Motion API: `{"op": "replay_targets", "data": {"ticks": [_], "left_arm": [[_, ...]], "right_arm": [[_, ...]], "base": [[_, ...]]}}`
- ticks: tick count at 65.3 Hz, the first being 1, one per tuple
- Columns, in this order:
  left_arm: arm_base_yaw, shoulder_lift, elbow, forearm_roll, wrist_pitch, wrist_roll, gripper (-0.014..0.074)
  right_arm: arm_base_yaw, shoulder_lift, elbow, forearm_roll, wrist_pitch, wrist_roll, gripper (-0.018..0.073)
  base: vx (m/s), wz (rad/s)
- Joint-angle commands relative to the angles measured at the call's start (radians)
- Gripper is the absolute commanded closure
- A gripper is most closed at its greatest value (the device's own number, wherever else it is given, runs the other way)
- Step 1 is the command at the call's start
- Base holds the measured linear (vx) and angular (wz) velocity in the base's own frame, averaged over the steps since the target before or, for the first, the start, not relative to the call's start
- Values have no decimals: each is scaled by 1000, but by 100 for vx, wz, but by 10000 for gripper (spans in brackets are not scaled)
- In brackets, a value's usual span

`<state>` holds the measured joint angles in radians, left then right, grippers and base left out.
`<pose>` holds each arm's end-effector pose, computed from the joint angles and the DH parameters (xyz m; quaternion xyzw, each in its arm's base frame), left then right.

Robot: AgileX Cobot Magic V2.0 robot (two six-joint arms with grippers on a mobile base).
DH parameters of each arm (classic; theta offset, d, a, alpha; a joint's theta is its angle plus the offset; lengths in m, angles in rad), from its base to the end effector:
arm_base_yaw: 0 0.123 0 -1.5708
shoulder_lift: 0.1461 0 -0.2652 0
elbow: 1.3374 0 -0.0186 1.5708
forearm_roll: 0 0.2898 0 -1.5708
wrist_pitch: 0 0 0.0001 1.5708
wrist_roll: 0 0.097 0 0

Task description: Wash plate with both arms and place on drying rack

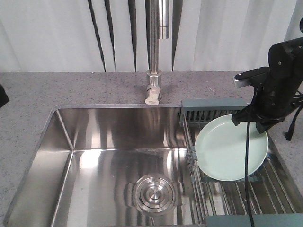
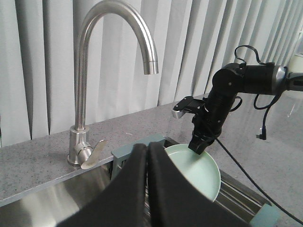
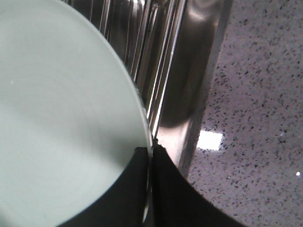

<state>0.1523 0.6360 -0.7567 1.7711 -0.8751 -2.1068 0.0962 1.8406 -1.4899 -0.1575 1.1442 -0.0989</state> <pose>0.1648 -0.0485 0.3863 0.1593 0.6951 -0.3200 0.6237 0.4072 0.0254 0.2134 -0.1232 0.9863 -0.0741 0.0812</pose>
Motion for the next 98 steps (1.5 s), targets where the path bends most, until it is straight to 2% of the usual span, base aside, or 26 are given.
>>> {"op": "replay_targets", "data": {"ticks": [1,9,20,29,35,40,51,58,67,73,98], "left_arm": [[-5,3,-26,35,29,-9,603],[-5,3,-26,35,29,-9,603],[-5,3,-26,35,21,-9,603],[-5,3,-26,35,11,-9,603],[-5,3,-26,35,11,-9,603],[-5,3,-26,34,12,-9,603],[-13,7,-26,30,26,-9,603],[-25,36,-27,-14,33,-9,603],[-25,99,-32,-96,48,-9,603],[-25,167,-89,-105,41,-9,603],[-39,595,-486,-111,-159,-9,592]], "right_arm": [[-8,-47,-28,11,-13,-30,505],[-8,-47,-28,13,-12,-30,407],[-9,-49,-29,-27,-9,-1,220],[-9,-87,-34,-33,-18,2,157],[-9,-150,-34,-33,-44,0,171],[-9,-232,-34,-16,-60,0,218],[-8,-428,-34,114,-108,-70,424],[-8,-554,-30,223,-104,-152,578],[-8,-704,-25,321,-73,-205,570],[-8,-800,-25,362,-40,-214,570],[-8,-990,-25,366,105,-206,570]], "base": [[0,0],[0,0],[0,0],[0,0],[0,0],[0,0],[0,0],[0,0],[0,0],[0,0],[0,0]]}}
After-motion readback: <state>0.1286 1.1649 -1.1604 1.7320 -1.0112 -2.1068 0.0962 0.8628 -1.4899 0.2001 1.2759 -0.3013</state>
